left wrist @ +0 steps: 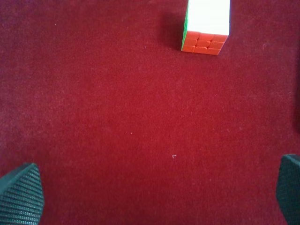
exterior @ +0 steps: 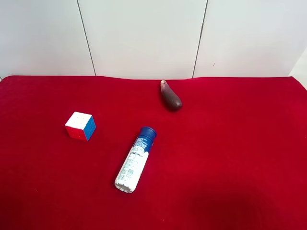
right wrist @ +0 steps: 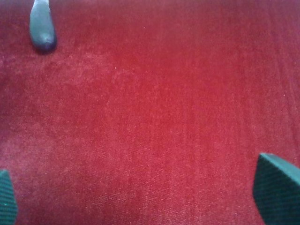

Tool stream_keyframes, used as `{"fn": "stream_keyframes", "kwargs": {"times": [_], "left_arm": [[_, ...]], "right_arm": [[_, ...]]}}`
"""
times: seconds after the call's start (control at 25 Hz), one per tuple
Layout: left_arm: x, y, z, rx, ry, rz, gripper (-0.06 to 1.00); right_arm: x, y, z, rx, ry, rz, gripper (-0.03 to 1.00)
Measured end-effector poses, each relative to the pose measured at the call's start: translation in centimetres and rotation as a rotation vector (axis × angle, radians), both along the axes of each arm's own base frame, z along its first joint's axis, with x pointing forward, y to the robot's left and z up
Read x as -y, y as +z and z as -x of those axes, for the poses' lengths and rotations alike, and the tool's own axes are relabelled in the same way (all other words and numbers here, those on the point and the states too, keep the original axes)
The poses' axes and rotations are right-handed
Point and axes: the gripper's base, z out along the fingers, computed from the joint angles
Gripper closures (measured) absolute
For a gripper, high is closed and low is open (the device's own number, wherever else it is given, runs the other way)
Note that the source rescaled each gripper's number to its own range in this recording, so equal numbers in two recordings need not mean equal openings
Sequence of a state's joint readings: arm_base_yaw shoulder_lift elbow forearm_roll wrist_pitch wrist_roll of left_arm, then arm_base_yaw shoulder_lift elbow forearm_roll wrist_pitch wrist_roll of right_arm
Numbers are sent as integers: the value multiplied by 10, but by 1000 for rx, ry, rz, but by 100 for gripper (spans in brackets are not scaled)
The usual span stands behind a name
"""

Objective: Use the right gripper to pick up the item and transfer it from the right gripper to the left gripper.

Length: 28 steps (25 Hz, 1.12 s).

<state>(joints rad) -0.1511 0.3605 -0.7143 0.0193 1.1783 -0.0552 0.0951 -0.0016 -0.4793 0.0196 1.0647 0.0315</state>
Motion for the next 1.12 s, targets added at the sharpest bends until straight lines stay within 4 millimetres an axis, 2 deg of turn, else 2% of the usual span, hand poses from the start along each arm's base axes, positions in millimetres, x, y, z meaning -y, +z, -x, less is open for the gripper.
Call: {"fn": "stream_keyframes", "kwargs": {"times": [0.24,0.64,1.12], "left_arm": [[-4,-13,23,45,2,5,-5],[-6,-31,42,119,-17,2,-5],[2,-44,29,193,-89,26,-5]], "right_arm": [[0,0,0,0,0,0,-3],[0,0,0,0,0,0,-3],[0,0,0,0,0,0,-3]]}}
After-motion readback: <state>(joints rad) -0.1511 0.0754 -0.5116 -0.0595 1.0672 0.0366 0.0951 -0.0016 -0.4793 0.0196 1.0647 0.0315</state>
